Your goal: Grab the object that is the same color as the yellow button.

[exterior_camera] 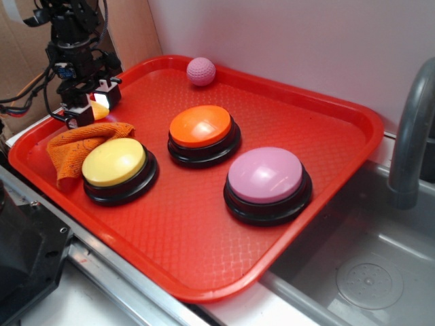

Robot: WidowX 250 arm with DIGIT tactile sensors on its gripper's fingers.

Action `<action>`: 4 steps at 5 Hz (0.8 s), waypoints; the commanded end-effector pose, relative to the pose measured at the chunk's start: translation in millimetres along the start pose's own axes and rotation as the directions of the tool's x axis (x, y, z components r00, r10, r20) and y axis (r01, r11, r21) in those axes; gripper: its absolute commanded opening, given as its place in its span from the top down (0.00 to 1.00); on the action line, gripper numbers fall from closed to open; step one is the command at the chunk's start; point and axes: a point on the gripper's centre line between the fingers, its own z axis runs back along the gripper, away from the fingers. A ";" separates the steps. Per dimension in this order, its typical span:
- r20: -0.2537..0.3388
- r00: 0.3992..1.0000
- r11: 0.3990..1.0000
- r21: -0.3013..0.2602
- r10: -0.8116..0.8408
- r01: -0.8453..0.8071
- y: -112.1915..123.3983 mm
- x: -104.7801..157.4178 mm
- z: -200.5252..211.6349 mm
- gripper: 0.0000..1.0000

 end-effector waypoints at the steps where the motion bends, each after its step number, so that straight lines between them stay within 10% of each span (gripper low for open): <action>1: 0.072 0.919 0.914 -0.101 -0.386 0.392 8.1 -8.3 57.3 1.00; 4: 0.109 0.431 0.422 -0.100 -0.896 0.901 23.0 -50.5 116.9 1.00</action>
